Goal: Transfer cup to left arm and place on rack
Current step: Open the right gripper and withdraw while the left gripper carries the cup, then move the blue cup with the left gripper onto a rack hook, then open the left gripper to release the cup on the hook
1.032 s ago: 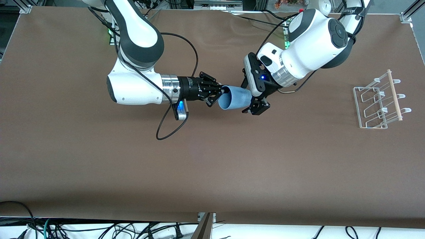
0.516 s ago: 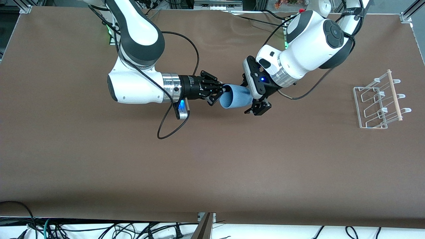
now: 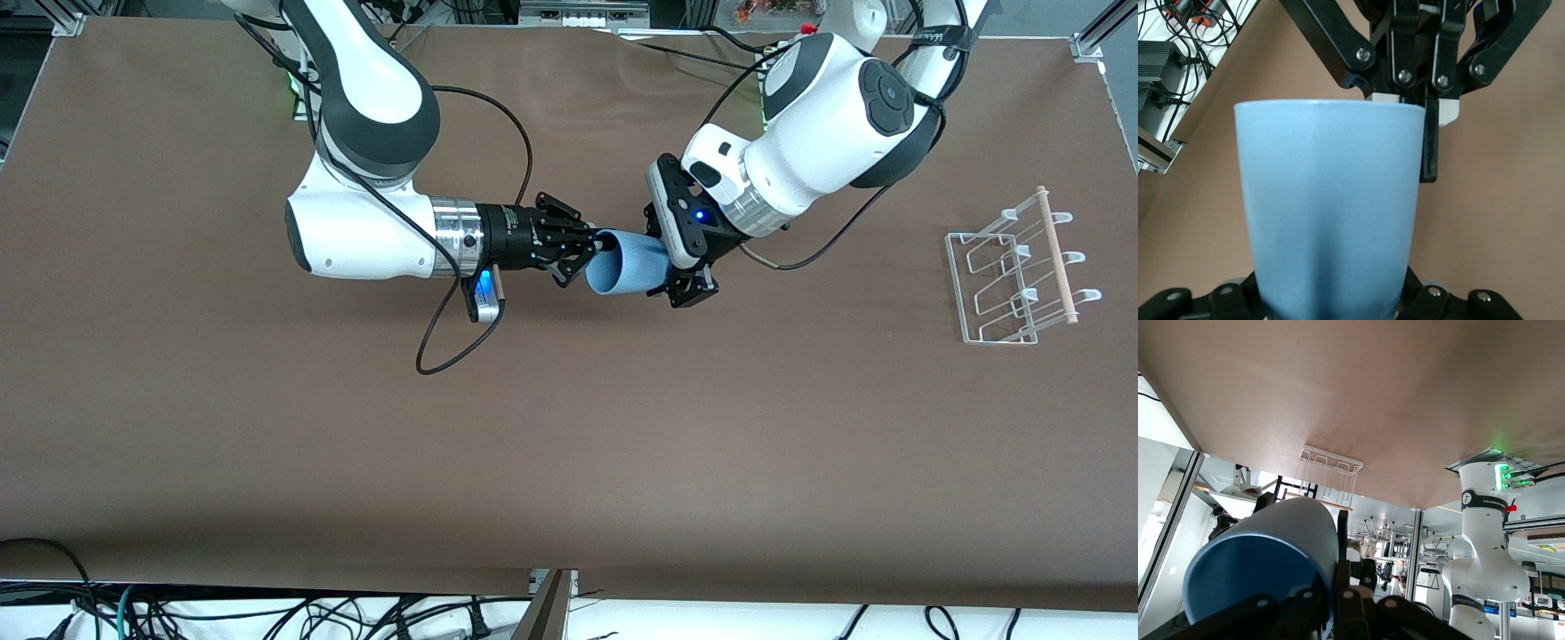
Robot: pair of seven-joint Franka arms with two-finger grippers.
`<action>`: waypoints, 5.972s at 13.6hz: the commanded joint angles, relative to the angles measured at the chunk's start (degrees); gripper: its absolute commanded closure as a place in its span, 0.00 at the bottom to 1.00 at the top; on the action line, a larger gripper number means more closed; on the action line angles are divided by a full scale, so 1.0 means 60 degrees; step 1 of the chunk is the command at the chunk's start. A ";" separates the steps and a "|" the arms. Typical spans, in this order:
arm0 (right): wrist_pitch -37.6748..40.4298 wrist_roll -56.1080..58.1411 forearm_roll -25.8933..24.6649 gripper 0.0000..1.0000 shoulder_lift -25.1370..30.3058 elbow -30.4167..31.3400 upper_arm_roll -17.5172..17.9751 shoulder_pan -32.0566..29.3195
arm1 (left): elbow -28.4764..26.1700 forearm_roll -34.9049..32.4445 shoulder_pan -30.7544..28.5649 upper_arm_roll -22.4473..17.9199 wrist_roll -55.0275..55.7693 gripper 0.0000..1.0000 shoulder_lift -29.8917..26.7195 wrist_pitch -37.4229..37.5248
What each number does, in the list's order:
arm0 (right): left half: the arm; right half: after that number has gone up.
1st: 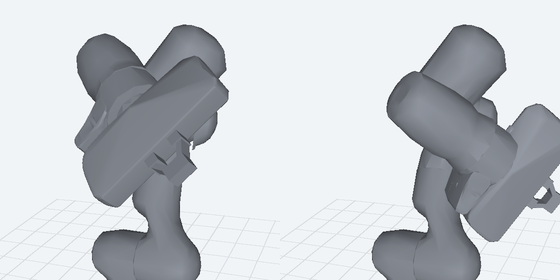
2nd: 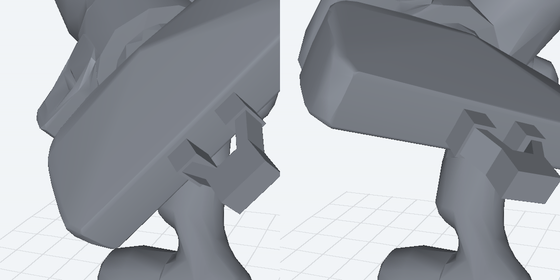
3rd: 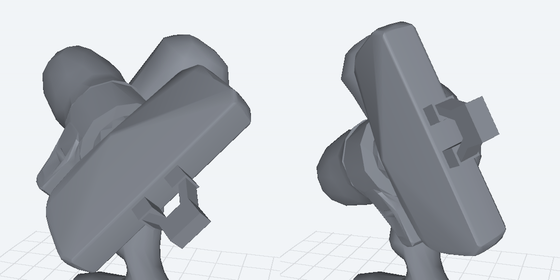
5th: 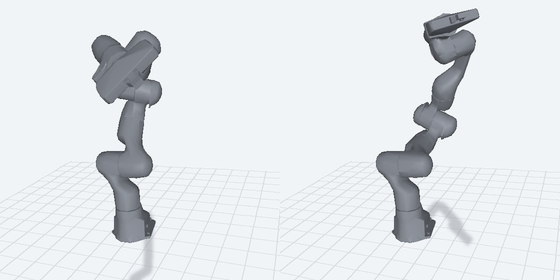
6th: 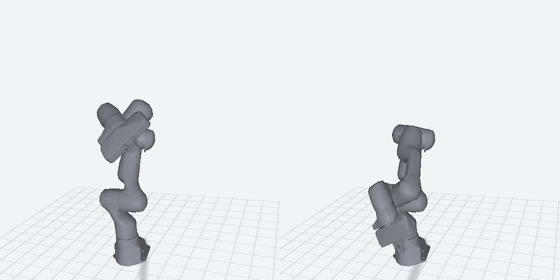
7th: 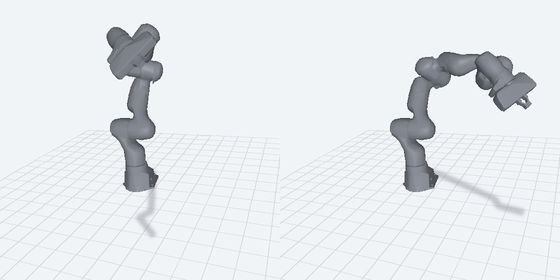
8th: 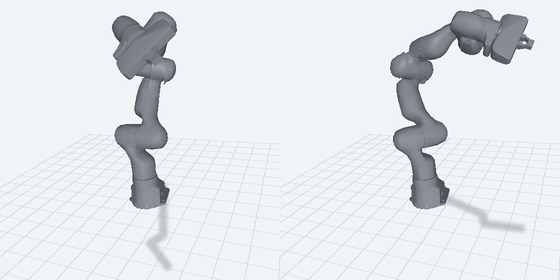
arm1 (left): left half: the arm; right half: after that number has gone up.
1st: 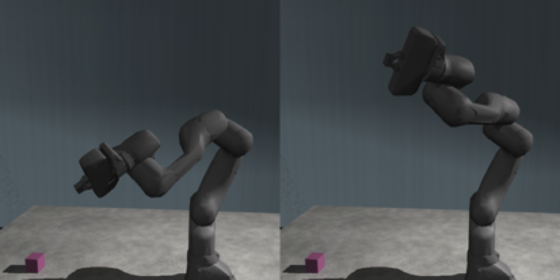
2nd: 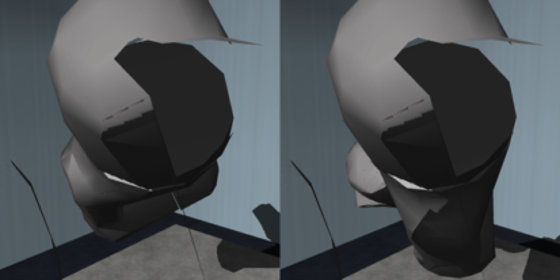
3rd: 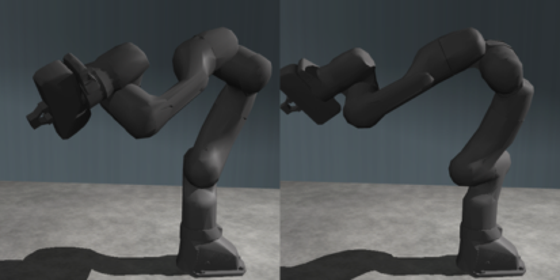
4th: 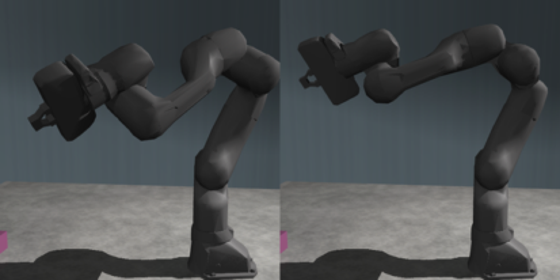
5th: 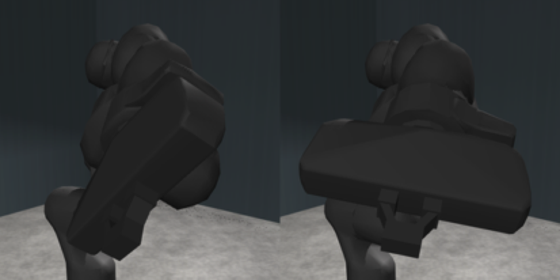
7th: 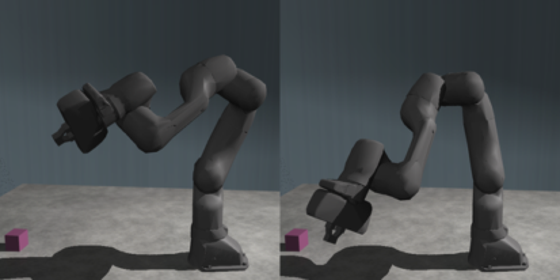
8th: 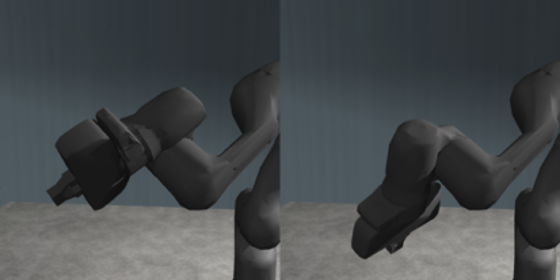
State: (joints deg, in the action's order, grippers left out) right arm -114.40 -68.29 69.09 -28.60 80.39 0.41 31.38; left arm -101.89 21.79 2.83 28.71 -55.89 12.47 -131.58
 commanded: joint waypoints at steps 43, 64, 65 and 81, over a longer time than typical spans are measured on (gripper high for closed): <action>0.2777 1.0077 -1.1963 0.01 0.3184 0.0841 -0.2121 -0.1613 | -0.7203 -1.5979 -0.3211 -0.2515 0.0027 1.00 -0.2679 0.5743; 0.3158 1.0165 -1.1485 0.01 0.3331 0.0973 0.1088 -0.5244 | -0.7833 -1.9482 -0.3929 -0.2749 0.1388 1.00 -0.2181 0.4103; 0.3144 1.0165 -1.1514 0.00 0.3331 0.0958 0.1088 -0.5244 | -0.7818 -1.9482 -0.3914 -0.2749 0.1491 1.00 -0.2065 0.4103; 0.2924 1.0019 -1.1456 0.01 0.3258 0.0899 0.1103 -0.5244 | -0.5845 -1.5754 -0.3592 -0.2603 0.1303 0.00 -0.1785 0.4627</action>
State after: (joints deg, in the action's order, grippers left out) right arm -96.62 -8.05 -0.50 -9.87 85.56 5.96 1.02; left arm -140.99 -78.99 -18.97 12.98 -45.37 2.41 -106.10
